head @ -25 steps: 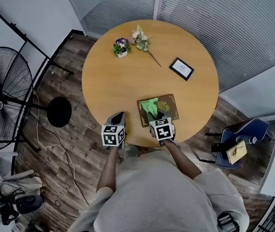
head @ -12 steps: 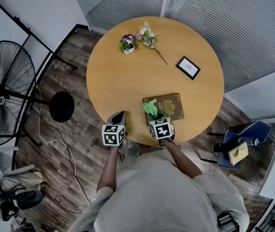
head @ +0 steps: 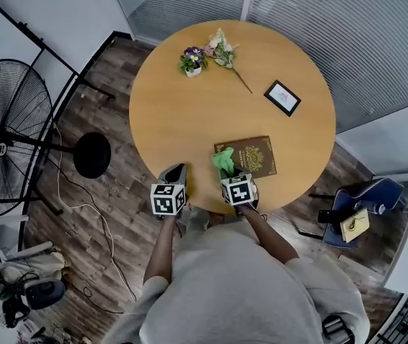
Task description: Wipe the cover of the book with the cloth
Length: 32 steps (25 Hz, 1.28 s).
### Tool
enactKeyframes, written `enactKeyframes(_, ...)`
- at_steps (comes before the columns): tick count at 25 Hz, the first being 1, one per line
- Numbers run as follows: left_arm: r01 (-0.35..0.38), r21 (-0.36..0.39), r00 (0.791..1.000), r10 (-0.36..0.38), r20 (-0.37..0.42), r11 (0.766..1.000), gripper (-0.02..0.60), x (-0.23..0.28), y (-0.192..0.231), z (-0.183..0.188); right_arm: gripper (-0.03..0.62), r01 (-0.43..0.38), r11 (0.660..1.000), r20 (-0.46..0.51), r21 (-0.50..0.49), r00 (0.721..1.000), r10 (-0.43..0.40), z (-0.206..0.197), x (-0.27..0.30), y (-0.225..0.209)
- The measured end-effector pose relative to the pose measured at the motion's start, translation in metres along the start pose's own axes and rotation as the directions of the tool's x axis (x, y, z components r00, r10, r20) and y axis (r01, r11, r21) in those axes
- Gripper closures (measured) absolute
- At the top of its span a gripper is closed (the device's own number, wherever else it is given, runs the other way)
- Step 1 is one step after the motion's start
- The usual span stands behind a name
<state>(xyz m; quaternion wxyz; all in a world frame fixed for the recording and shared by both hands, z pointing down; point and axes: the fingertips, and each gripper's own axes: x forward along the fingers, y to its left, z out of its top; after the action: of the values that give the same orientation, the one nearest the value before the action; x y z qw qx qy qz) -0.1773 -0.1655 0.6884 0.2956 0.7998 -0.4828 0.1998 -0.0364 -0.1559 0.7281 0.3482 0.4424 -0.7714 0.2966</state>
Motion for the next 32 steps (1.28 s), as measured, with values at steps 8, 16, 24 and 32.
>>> enactKeyframes(8, 0.015, 0.001, 1.0, -0.015, -0.003, 1.0, 0.572, 0.008, -0.007, 0.003, 0.496, -0.015, 1.0, -0.002, -0.021, 1.0, 0.015, -0.001, 0.0, 0.001)
enactKeyframes(16, 0.021, 0.01, 1.0, -0.021, -0.003, 1.0, 0.572, 0.015, -0.018, 0.006, 0.496, -0.03, 0.999, 0.001, -0.019, 1.0, 0.03, -0.002, -0.001, -0.005)
enactKeyframes(24, 0.027, 0.025, 1.0, -0.027, -0.002, 0.999, 0.572, 0.022, -0.028, 0.013, 0.496, -0.023, 1.0, -0.001, -0.008, 1.0, 0.023, -0.007, -0.006, -0.02)
enactKeyframes(32, 0.045, 0.043, 0.999, -0.045, -0.003, 0.998, 0.572, 0.033, -0.04, 0.019, 0.496, -0.005, 1.0, -0.004, 0.002, 1.0, 0.005, -0.011, -0.01, -0.039)
